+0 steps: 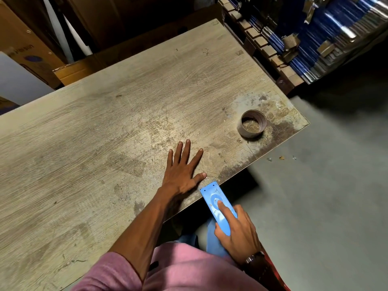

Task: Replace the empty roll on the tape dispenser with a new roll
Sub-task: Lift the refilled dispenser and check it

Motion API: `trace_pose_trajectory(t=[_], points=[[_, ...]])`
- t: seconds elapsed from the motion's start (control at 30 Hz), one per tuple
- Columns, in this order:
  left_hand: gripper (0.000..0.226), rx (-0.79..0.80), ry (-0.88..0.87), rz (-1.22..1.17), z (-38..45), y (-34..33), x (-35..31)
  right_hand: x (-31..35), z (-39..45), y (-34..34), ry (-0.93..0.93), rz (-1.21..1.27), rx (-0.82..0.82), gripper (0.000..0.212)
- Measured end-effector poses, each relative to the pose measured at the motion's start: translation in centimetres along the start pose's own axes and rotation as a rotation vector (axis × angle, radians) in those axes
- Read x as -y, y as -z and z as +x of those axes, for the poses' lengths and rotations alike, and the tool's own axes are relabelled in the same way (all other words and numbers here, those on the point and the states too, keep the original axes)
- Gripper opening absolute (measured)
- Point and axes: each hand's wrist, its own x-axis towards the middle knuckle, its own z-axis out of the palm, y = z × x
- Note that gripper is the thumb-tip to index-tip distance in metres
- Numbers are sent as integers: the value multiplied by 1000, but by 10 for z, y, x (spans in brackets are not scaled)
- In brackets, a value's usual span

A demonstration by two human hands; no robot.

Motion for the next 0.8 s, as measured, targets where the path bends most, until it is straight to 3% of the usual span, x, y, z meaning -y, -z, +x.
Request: trace_pose_trajectory(t=[0.2,0.6,0.8], points=[[80,24,11,20,2,-1,0,-24,-16,-1,-74,-22,83,70],[81,31,13,17,1,0,1,-16,-10,4,21,-129,101,57],[80,18,8,16,0,-1,0,-14,-1,-3,-72,-229,145,57]])
